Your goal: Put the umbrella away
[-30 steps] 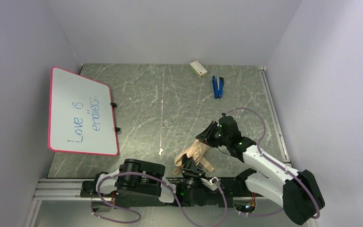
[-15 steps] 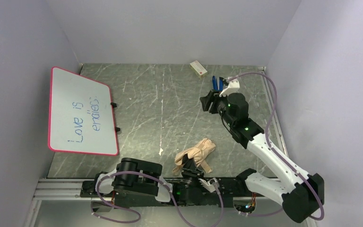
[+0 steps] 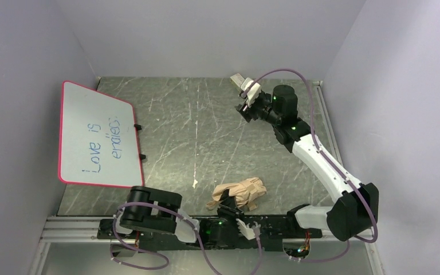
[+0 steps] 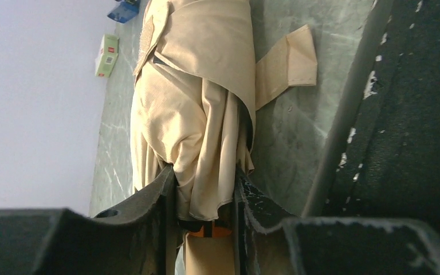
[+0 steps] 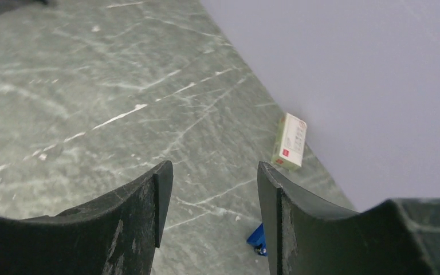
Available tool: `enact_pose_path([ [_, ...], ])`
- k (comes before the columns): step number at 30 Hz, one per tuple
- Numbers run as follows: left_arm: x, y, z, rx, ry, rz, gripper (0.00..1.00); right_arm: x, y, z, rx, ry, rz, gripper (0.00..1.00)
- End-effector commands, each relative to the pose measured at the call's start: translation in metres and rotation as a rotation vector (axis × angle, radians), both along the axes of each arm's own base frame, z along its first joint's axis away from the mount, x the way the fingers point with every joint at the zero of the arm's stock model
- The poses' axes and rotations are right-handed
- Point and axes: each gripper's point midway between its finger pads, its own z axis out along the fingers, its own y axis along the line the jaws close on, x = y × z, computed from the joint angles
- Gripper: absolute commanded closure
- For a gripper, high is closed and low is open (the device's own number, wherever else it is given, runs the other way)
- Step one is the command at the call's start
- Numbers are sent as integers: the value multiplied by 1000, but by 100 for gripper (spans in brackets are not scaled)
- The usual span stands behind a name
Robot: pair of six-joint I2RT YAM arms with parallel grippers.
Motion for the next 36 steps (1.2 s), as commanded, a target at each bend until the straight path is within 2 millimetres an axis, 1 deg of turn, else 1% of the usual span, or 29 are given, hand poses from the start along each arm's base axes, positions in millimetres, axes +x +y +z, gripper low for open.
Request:
enact_pose_path([
  [1, -10, 46, -93, 363, 255, -129, 95, -27, 10, -16, -143, -5, 233, 41],
  [5, -5, 34, -86, 357, 377, -165, 95, -39, 8, -34, -175, 62, 276, 41],
  [8, 10, 32, -79, 360, 446, -168, 95, -44, 3, -38, -180, 59, 277, 41],
  [10, 19, 36, -75, 367, 481, -167, 95, -41, -3, -37, -178, 42, 255, 41],
  [15, 33, 33, -62, 329, 579, -209, 95, -26, -25, -30, -159, 45, 188, 42],
  [17, 37, 31, -62, 334, 598, -217, 95, -20, -35, -29, -168, 54, 152, 42],
  [21, 45, 27, -66, 381, 613, -236, 95, -14, -46, -34, -194, 90, 141, 42],
  [23, 53, 27, -69, 421, 605, -237, 95, -12, -53, -41, -206, 132, 156, 42],
  [26, 66, 29, -69, 449, 602, -235, 95, -4, -70, -52, -219, 199, 147, 42],
  [30, 86, 31, -63, 443, 589, -236, 95, 0, -90, -77, -244, 300, 147, 41],
  [32, 97, 32, -60, 444, 588, -228, 95, 0, -93, -91, -275, 326, 162, 41],
  [34, 107, 34, -59, 451, 579, -226, 95, -3, -91, -101, -278, 355, 190, 41],
  [36, 116, 45, -63, 490, 580, -209, 95, -6, -88, -106, -267, 366, 209, 41],
])
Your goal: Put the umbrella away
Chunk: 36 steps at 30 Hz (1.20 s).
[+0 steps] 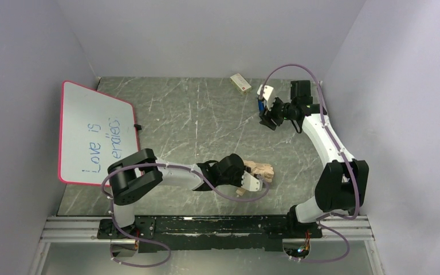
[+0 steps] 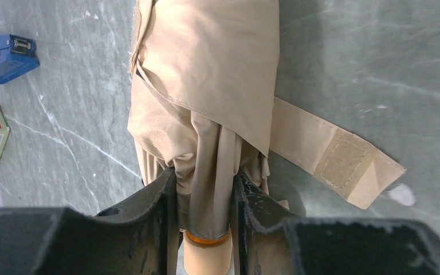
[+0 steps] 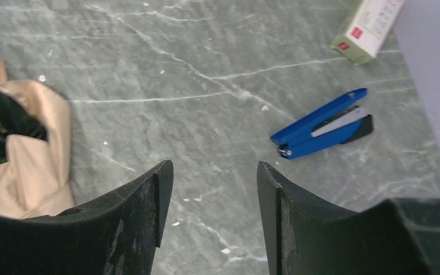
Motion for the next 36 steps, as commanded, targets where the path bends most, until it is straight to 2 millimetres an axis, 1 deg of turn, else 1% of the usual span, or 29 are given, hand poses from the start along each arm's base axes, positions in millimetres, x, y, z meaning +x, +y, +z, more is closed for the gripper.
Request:
enact_pose_path([
  [1, 5, 81, -77, 351, 106, 16, 95, -15, 8, -11, 13, 50, 80, 41],
  [6, 22, 104, -84, 400, 112, 51, 95, -21, 14, -21, 41, 76, 111, 42],
  [12, 42, 123, -82, 389, 120, 61, 95, -31, 18, -42, 42, 140, 172, 41],
  [15, 50, 133, -85, 402, 131, 66, 95, -39, 27, -46, 73, 156, 223, 41],
  [18, 57, 143, -88, 420, 132, 76, 95, -49, 40, -47, 119, 142, 278, 41],
  [21, 62, 146, -87, 405, 141, 73, 95, -59, 55, -54, 140, 141, 329, 40],
  [24, 65, 147, -86, 395, 143, 74, 95, -67, 66, -71, 129, 178, 360, 40],
  [28, 65, 150, -88, 406, 146, 75, 95, -71, 77, -93, 93, 219, 382, 39],
  [32, 64, 149, -88, 402, 150, 70, 95, -73, 84, -106, 69, 226, 398, 38],
  [36, 65, 149, -88, 403, 149, 68, 95, -72, 83, -116, 45, 222, 388, 38],
])
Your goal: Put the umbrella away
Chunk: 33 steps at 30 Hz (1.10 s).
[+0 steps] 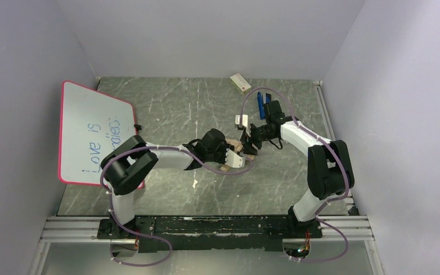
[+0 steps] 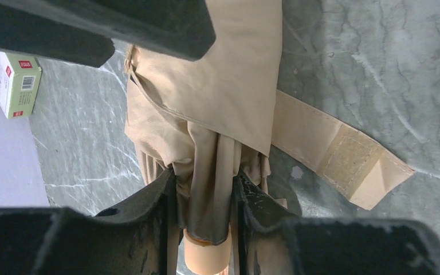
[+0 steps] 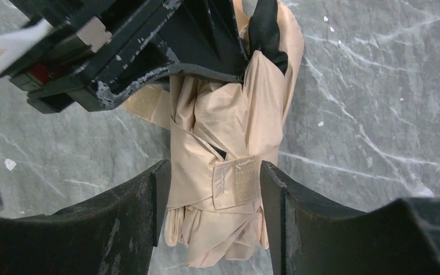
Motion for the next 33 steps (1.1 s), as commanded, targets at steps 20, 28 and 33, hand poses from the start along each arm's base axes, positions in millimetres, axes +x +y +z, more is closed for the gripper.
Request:
enact_pose_path([
  [20, -36, 72, -69, 241, 191, 45, 95, 8, -6, -68, -145, 66, -45, 59],
  [28, -18, 56, -28, 71, 56, 99, 94, 8, -7, -77, -176, 144, -58, 85],
  [33, -17, 44, 3, -39, 45, 101, 55, 9, -11, -83, -217, 133, -63, 86],
])
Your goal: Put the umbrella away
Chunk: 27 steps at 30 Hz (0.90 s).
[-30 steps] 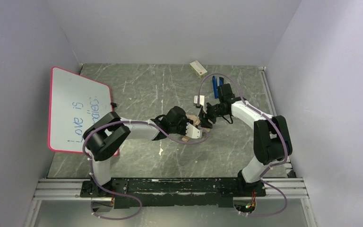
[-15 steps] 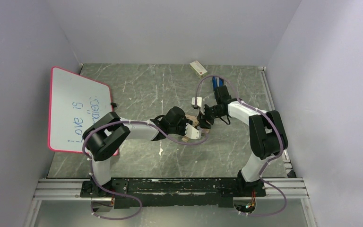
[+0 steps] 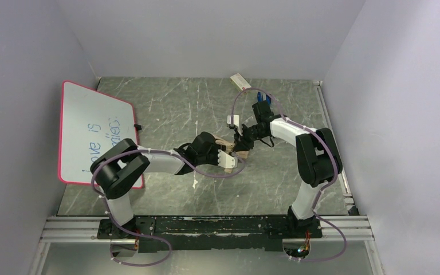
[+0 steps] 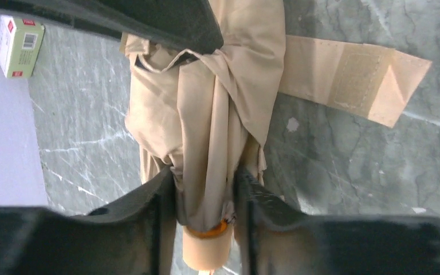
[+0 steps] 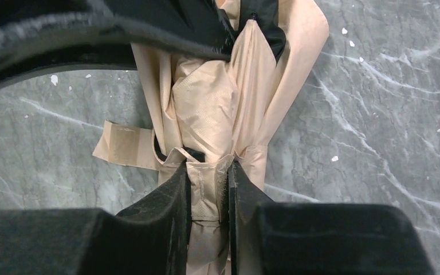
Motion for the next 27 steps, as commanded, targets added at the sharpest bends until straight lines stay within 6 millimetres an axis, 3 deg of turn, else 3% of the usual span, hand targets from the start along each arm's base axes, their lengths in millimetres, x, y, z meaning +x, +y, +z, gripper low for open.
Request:
enact_pose_path([
  [1, -18, 16, 2, -5, 90, 27, 28, -3, -34, -47, -203, 48, -67, 86],
  [2, -21, 13, 9, -28, 100, 15, 13, -3, -34, -48, -206, 41, -68, 86],
  [3, -24, 10, 18, -55, 107, 5, 7, -2, -35, -49, -210, 36, -71, 86],
  [9, -50, 3, 70, -218, 177, -47, 5, 2, -38, -54, -235, 13, -82, 86],
  [13, -45, 19, 117, -434, 204, 10, 6, 3, -38, -54, -242, -15, -76, 85],
  [19, 13, 59, 189, -768, 374, 88, 10, 7, -39, -59, -273, -66, -86, 84],
  [21, 37, 74, 204, -871, 439, 116, 8, 11, -39, -59, -283, -99, -95, 84],
  [24, 61, 80, 212, -939, 539, 123, 10, 12, -38, -58, -290, -154, -101, 83],
  [27, 84, 77, 197, -907, 660, 169, 15, 10, -36, -55, -298, -206, -100, 83],
])
